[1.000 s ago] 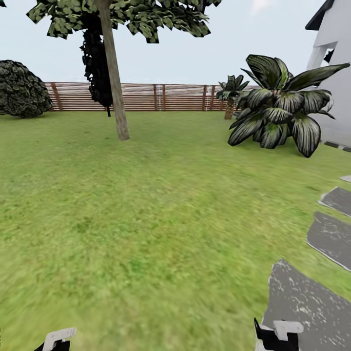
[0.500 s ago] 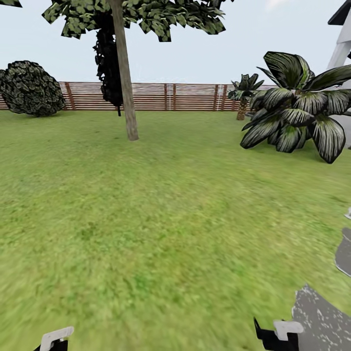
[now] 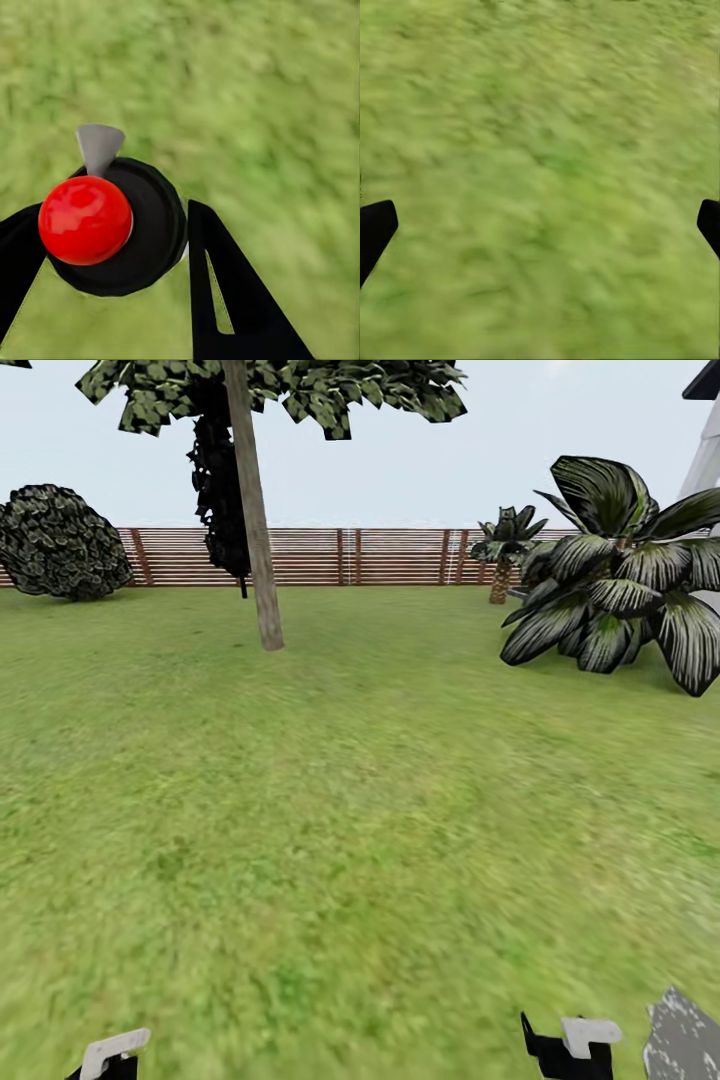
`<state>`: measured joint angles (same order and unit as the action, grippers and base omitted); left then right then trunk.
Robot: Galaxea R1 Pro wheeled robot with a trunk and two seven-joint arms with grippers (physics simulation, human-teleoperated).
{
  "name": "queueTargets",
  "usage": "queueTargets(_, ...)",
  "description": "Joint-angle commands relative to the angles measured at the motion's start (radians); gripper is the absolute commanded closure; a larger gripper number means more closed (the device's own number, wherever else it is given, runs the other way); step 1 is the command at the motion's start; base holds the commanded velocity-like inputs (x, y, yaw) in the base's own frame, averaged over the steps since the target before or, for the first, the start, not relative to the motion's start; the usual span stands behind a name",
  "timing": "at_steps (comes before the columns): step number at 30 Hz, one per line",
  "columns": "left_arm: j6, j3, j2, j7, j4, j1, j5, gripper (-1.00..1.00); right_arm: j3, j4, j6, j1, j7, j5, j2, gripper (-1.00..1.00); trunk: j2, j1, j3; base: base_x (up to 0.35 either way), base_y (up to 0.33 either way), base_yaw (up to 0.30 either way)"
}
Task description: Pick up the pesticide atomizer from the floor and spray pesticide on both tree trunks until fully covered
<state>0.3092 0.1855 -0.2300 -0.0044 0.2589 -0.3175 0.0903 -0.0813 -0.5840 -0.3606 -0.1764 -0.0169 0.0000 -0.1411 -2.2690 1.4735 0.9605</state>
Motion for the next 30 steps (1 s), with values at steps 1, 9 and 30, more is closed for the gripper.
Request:
queueTargets(1,0.000,0.000,0.000,0.000,0.000,0.000,0.000,1.00,0.000,0.000,0.000,0.000,0.000,0.000,0.000,-1.00,0.000,0.000,0.000,0.338,0.101,0.000)
queueTargets(9,-0.001,0.001,0.000,0.000,0.000,0.000,0.000,1.00,0.000,0.000,-0.001,0.000,0.000,0.000,0.000,-1.00,0.000,0.000,0.000,0.338,0.110,0.011)
queueTargets(30,-0.001,0.002,0.000,0.000,0.000,0.000,0.000,1.00,-0.001,0.000,-0.001,0.000,0.000,0.000,0.000,-1.00,0.000,0.000,0.000,0.338,0.118,0.180)
